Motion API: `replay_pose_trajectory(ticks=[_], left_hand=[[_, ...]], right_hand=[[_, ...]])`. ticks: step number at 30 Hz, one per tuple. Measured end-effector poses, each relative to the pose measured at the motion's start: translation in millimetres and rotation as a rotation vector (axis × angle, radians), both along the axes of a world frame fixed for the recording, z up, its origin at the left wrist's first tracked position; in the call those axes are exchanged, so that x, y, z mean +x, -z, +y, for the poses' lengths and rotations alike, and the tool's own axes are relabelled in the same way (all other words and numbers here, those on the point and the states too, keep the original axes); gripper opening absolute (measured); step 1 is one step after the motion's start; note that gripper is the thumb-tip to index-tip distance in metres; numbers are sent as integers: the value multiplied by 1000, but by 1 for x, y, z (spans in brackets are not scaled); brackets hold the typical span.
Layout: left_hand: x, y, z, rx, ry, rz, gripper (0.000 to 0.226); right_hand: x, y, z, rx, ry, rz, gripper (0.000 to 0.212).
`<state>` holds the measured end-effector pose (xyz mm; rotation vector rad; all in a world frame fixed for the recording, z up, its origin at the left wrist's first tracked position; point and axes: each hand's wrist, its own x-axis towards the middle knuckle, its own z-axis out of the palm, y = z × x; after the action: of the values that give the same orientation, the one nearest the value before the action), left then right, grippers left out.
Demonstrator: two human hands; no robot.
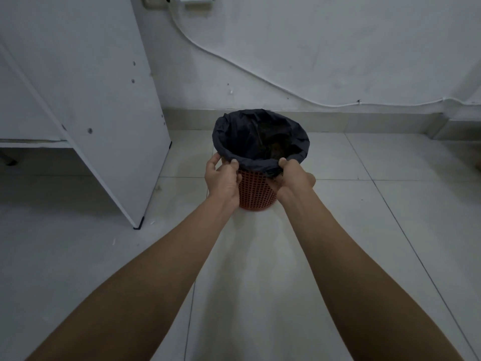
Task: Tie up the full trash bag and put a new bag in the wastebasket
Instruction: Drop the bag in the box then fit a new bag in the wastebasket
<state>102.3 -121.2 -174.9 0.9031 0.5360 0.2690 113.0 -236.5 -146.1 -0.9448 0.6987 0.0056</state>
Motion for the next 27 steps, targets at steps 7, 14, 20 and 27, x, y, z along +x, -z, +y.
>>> replay_pose_trajectory(ticks=[7,14,20,27], left_hand=[[-7,2,9,-12,106,-91,63],[-11,4,14,-142,84,-104,59],[-14,9,6,-210,97,-133,59],[-14,11,4,-183,76,-137,53]], right_hand=[[-1,-4,-3,8,13,25,26],[-4,-2,6,-3,-36,44,19],[-8,-5,18,20,-77,46,26],[-10,-6,25,27,-18,47,15]])
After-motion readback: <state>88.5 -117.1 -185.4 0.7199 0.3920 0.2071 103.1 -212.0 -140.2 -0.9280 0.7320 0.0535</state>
